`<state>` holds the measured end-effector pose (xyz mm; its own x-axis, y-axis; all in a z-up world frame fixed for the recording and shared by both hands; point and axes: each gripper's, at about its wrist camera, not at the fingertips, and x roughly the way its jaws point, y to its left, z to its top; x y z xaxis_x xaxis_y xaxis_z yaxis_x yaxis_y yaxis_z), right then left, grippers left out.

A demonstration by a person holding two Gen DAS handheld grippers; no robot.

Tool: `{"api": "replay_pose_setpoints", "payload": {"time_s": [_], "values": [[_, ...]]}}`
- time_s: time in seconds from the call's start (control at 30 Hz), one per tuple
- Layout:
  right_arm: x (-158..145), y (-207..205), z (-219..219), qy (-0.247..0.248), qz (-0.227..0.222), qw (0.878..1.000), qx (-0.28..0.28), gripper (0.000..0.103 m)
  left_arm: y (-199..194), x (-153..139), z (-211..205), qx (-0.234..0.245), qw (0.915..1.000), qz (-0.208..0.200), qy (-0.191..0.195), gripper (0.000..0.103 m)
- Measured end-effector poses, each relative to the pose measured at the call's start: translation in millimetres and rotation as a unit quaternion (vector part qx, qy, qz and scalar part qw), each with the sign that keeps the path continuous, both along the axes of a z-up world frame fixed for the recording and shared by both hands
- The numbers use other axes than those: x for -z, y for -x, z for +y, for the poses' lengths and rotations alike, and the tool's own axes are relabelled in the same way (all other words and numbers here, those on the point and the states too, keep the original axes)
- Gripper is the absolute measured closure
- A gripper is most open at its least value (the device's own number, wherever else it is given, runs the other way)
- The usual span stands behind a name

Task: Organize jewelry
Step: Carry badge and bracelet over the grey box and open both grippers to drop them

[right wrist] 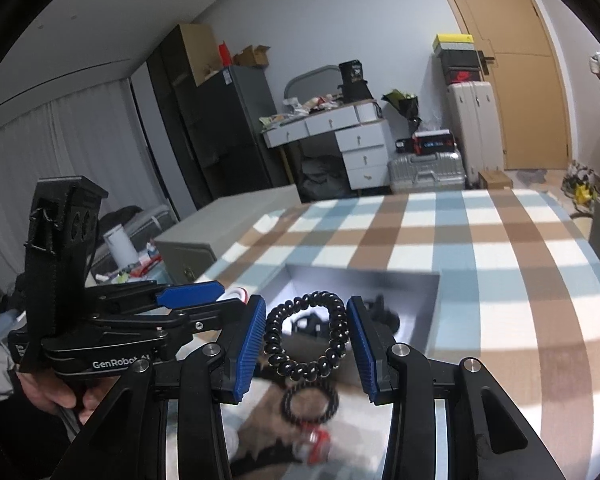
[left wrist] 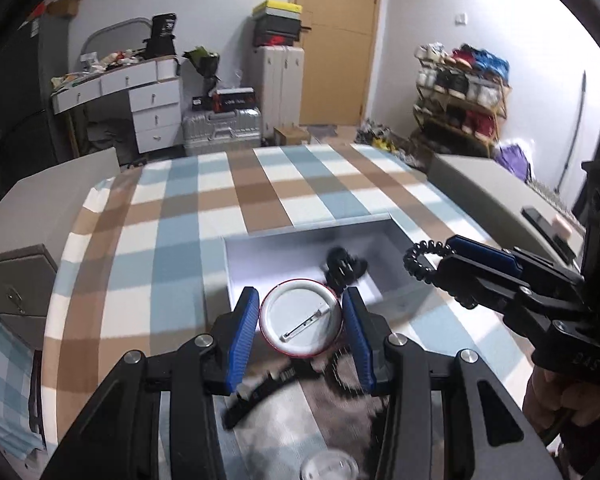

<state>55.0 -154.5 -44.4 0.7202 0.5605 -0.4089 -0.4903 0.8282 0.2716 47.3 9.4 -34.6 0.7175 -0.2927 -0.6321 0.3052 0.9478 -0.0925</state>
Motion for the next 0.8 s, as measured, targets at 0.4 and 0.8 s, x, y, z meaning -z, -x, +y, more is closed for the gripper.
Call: {"api": "replay_pose_setpoints", "payload": {"time_s": [0.4, 0.8], "values": [[-5, -64, 19, -0.006, 0.020, 0.999, -0.025, 0.062, -40, 13, 4, -0.001, 0.9991, 0.016, 0.039, 0.066], [22, -98, 31, 0.008, 0.068, 0.997, -0.026, 0.062, -51, 28, 3, 0.006, 0.9975, 0.044, 0.055, 0.066]]}}
